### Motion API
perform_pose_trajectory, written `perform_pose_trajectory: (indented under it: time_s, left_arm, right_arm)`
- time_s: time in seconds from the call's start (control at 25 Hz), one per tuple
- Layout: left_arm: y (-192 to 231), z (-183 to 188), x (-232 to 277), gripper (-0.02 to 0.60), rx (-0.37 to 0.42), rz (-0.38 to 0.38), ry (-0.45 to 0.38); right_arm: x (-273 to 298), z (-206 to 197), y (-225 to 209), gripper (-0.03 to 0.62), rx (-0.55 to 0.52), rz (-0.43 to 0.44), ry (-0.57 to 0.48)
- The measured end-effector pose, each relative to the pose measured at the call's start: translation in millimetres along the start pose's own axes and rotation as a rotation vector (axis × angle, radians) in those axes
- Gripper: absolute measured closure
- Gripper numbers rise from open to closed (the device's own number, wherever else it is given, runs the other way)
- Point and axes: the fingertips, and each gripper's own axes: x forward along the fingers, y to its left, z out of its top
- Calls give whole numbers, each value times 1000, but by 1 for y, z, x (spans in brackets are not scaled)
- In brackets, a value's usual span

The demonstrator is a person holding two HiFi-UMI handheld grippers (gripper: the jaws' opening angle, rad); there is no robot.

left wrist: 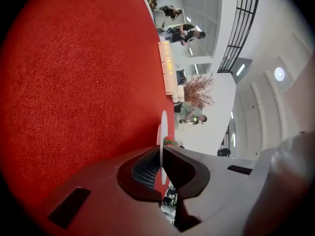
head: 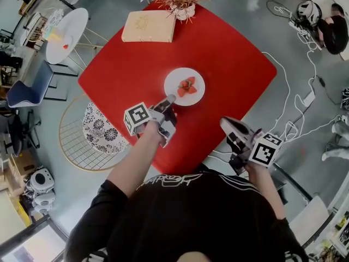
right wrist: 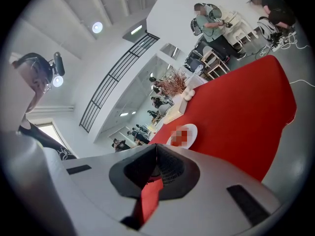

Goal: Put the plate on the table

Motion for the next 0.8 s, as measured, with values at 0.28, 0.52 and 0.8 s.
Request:
perform_pose_trajectory:
  time_s: [0.28, 0.52, 0.8]
  left_arm:
    - [9, -1, 2, 562, -12, 21, 4]
    - [9, -2, 2, 559, -25, 25, 0]
    - [-4, 1, 4, 391, -31, -58, -10]
  right_arm:
    - [0, 3, -3, 586, 18, 3, -11]
    - [0, 2, -2, 586, 18, 11, -11]
    - [1, -2, -4, 586, 29, 12, -10]
